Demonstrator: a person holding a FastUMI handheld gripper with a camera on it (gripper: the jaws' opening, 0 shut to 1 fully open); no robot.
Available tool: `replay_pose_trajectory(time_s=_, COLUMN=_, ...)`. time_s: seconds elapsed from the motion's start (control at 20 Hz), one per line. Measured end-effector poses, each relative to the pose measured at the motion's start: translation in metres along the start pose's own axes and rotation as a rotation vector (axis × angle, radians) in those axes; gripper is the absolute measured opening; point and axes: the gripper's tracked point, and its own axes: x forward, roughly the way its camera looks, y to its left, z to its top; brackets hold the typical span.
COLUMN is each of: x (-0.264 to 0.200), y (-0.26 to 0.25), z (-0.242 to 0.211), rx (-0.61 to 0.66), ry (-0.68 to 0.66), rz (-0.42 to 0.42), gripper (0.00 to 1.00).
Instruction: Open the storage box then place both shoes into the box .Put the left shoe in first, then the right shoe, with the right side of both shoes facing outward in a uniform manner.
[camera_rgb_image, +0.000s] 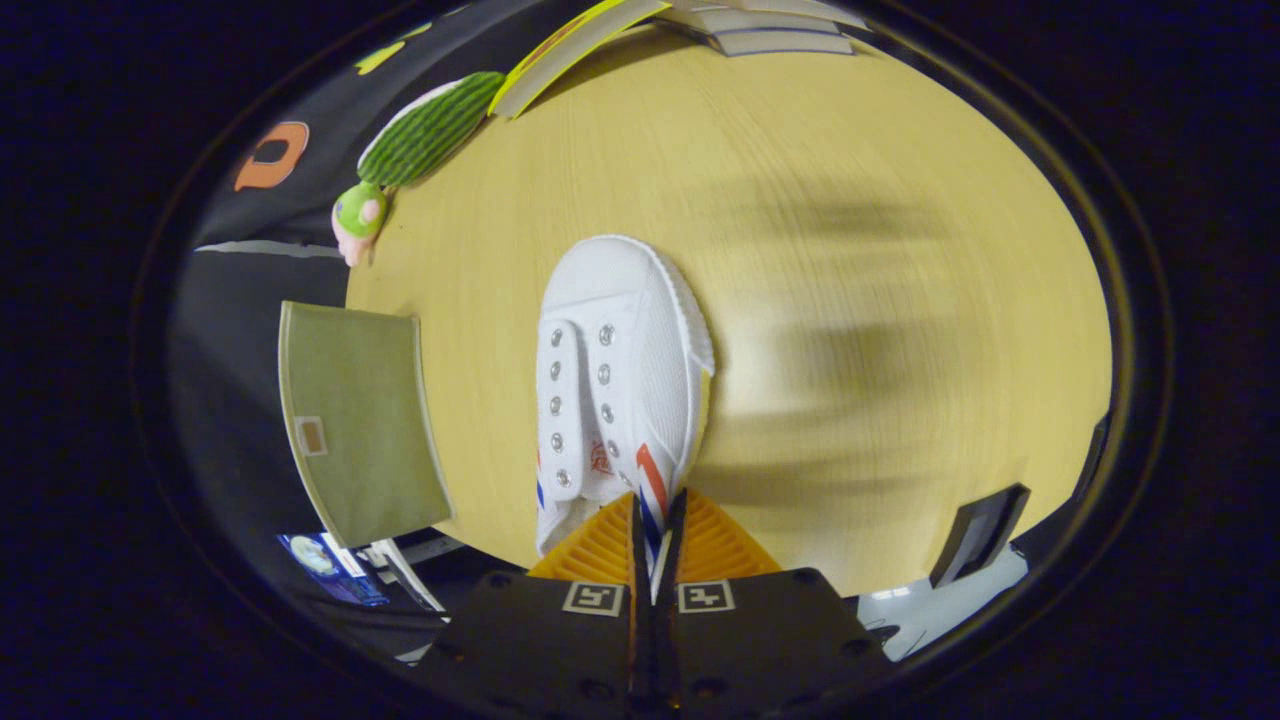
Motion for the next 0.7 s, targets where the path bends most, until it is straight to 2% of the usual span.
replay_pose_trajectory(time_s=0.35, x=-0.047, y=0.088, z=-0.021, rx=0.005, ry=0.002, rz=0.125, gripper=0.06)
replay_pose_trajectory(time_s=0.7, x=-0.110, y=0.232, z=-0.022, rx=-0.106, ry=-0.038, rz=0.170, gripper=0.06)
